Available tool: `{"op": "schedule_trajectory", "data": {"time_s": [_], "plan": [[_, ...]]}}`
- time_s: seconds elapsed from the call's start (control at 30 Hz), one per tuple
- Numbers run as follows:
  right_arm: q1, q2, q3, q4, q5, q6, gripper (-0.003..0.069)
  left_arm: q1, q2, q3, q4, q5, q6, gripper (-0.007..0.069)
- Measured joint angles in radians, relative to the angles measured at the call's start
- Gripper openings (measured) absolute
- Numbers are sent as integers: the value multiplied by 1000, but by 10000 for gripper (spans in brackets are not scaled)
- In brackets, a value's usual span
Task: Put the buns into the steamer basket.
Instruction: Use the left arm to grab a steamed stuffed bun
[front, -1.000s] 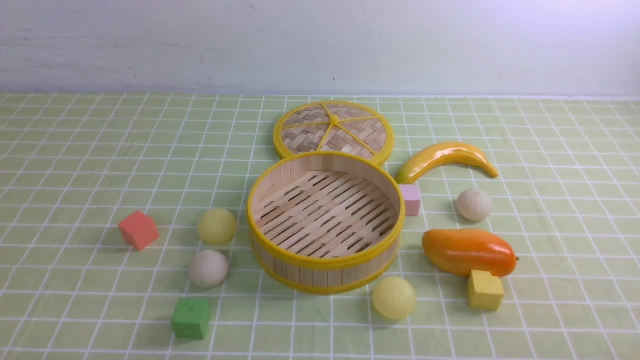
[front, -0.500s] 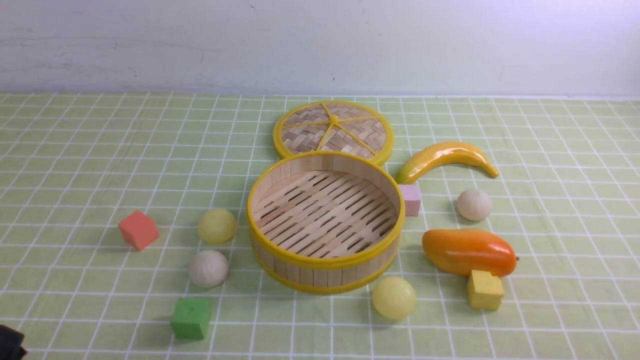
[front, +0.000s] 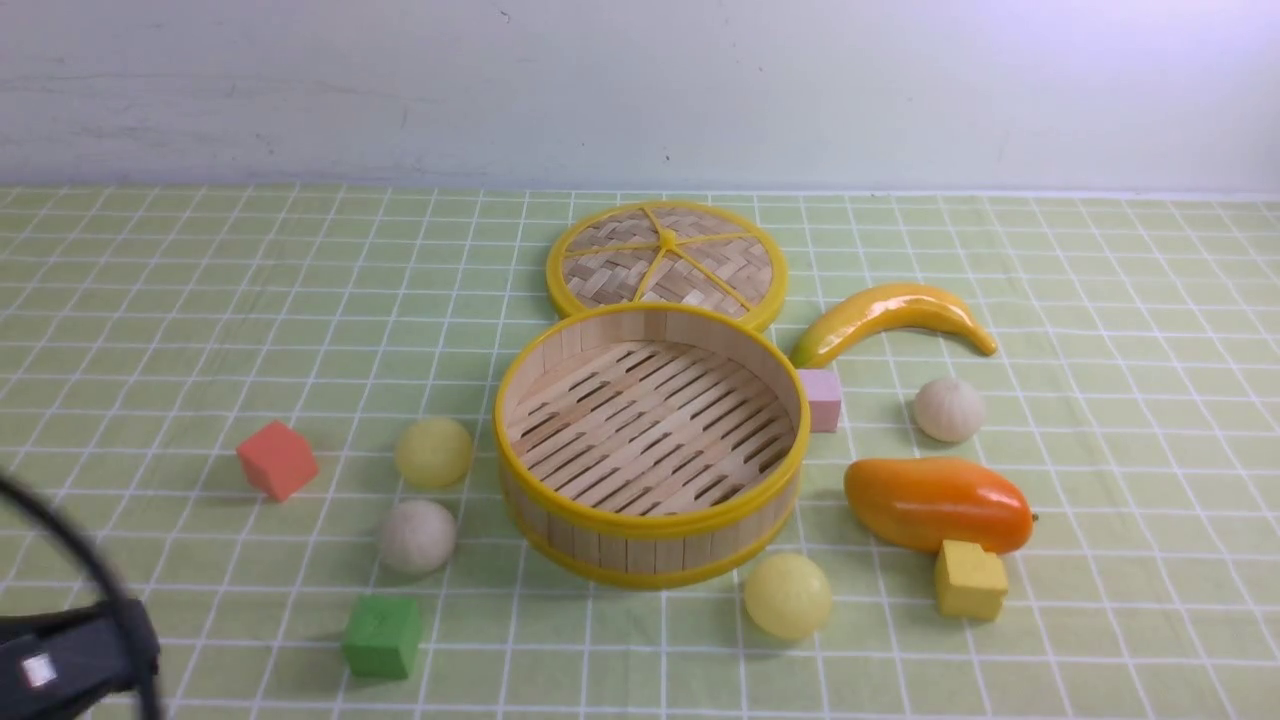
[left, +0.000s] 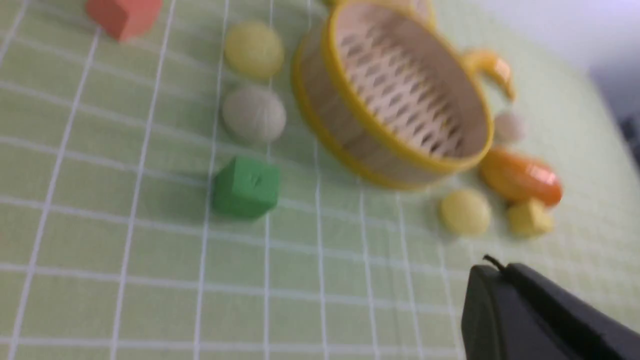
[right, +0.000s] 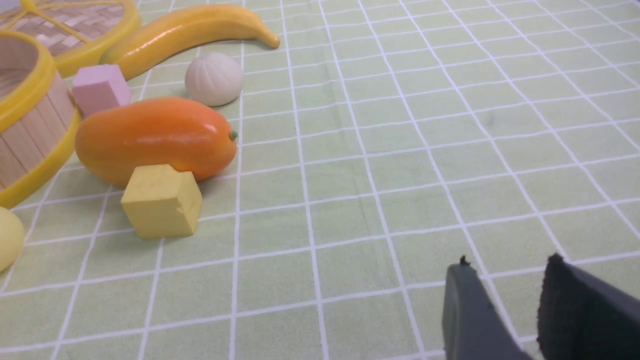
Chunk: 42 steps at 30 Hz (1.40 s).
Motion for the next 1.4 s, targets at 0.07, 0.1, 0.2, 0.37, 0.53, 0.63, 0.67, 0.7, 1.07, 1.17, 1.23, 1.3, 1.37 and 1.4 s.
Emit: {"op": "schedule_trajectory", "data": {"time_s": [0.07, 0.1, 0.2, 0.37, 0.53, 0.63, 0.67, 0.7, 1.07, 1.17, 1.23, 1.3, 1.37, 1.4], "plan": [[0, 0, 0, 0, 0, 0, 223, 0, 150, -68, 21, 90, 52, -13], [0, 0, 0, 0, 0, 0, 224, 0, 221, -97, 28, 107, 72, -13], [0, 0, 0, 0, 0, 0, 227, 0, 399, -159, 35, 108, 116, -13], [0, 0, 0, 0, 0, 0, 232, -105, 662, -270, 70, 59, 144, -13], [0, 0, 0, 0, 0, 0, 236, -309, 826, -397, 244, 26, 46, -13], [0, 0, 0, 0, 0, 0, 237, -327, 892, -450, 332, 9, -36, -13], [0, 0, 0, 0, 0, 0, 237, -327, 938, -486, 388, -1, -81, -13], [0, 0, 0, 0, 0, 0, 237, -321, 975, -516, 430, -5, -102, -13], [0, 0, 0, 0, 0, 0, 239, -241, 1233, -665, 500, -27, -122, 260], [0, 0, 0, 0, 0, 0, 239, -241, 1253, -667, 490, -51, -111, 313], [0, 0, 0, 0, 0, 0, 239, -241, 1256, -668, 477, -65, -96, 327], [0, 0, 0, 0, 0, 0, 239, -241, 1258, -669, 472, -68, -87, 330], [0, 0, 0, 0, 0, 0, 239, -241, 1267, -669, 456, -78, -70, 328], [0, 0, 0, 0, 0, 0, 239, -241, 1274, -669, 449, -82, -59, 325]]}}
